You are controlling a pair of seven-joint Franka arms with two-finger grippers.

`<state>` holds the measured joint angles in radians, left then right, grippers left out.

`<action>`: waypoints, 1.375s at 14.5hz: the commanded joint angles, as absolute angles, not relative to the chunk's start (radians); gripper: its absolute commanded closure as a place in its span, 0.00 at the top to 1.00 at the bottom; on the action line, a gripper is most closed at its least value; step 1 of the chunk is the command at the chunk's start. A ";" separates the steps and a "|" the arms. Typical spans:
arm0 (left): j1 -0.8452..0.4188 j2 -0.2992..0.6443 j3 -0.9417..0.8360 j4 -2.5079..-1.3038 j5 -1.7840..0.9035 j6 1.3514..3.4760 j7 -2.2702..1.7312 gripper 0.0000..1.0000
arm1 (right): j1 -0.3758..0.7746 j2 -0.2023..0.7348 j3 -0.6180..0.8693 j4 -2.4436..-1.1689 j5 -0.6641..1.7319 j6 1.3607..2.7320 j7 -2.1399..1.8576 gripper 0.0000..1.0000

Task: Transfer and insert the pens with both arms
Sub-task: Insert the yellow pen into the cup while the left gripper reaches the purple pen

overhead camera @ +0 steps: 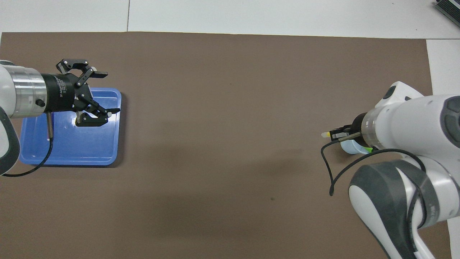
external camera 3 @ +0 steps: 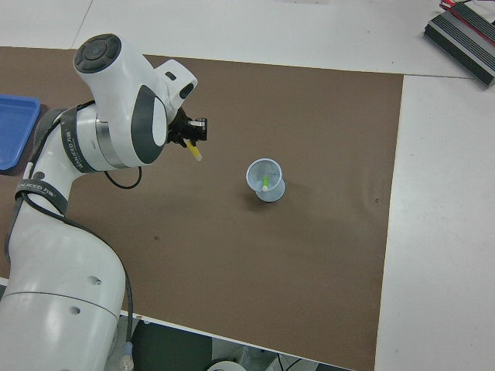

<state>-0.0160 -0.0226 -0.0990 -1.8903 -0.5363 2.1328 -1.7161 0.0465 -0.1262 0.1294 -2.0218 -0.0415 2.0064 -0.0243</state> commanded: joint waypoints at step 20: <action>0.261 0.083 -0.083 -1.870 -0.002 1.988 0.072 1.00 | -0.189 -0.167 0.141 -2.272 -0.086 2.209 -0.265 0.00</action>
<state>0.2195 0.0625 -0.0744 -1.8627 -0.0324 1.9296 -0.0570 -0.1625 -0.1531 0.1278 -2.2284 -0.0677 2.1637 -0.2434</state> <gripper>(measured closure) 0.000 0.771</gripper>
